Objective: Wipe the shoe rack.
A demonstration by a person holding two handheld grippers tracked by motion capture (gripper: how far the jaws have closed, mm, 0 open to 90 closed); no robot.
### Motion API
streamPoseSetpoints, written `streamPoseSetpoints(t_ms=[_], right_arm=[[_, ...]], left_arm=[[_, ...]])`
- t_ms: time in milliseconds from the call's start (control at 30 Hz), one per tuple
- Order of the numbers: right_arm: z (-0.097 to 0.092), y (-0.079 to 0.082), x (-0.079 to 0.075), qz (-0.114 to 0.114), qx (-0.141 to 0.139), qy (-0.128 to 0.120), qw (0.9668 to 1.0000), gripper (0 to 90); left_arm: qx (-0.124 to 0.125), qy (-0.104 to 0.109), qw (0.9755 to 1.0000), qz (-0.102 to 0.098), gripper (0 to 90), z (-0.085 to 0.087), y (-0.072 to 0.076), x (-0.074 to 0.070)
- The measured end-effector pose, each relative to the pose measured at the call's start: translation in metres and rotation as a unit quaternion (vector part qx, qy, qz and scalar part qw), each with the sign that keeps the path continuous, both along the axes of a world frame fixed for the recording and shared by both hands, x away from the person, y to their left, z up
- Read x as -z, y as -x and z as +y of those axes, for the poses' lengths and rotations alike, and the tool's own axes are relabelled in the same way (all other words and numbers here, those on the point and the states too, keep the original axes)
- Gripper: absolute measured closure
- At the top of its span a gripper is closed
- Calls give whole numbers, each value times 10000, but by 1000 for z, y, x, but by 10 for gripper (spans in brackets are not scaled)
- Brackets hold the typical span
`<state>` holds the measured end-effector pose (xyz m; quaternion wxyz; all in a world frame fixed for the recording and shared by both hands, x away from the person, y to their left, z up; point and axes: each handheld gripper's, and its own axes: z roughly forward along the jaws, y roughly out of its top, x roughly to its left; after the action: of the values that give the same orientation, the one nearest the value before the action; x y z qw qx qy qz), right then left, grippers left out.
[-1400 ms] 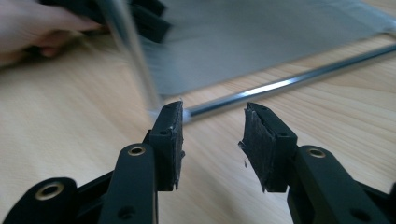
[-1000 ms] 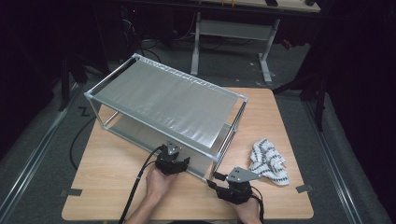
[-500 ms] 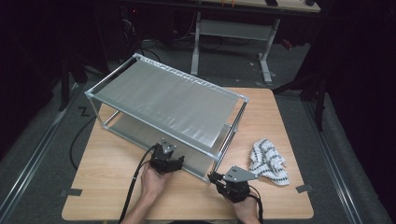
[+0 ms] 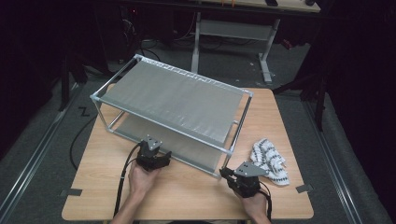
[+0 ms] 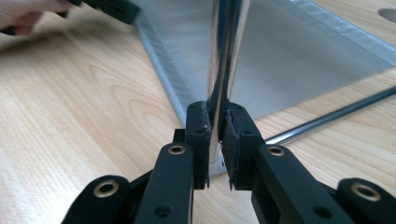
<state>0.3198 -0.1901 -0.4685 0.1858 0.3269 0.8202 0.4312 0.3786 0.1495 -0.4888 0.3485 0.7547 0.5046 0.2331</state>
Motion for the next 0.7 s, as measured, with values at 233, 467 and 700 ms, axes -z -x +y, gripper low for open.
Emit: streamPoseSetpoints(t_ms=[233, 467, 700], right_arm=[[-17, -8, -2, 63, 204, 35, 9998, 811], [-29, -12, -4, 103, 359, 114, 9992, 811], [-40, -16, -6, 160, 433, 172, 9988, 811]], left_arm=[[-302, 30, 9995, -79, 328, 29, 2, -6], [-672, -72, 9976, -135, 330, 68, 5, -12], [-1172, 28, 9931, -98, 327, 110, -1, -24]])
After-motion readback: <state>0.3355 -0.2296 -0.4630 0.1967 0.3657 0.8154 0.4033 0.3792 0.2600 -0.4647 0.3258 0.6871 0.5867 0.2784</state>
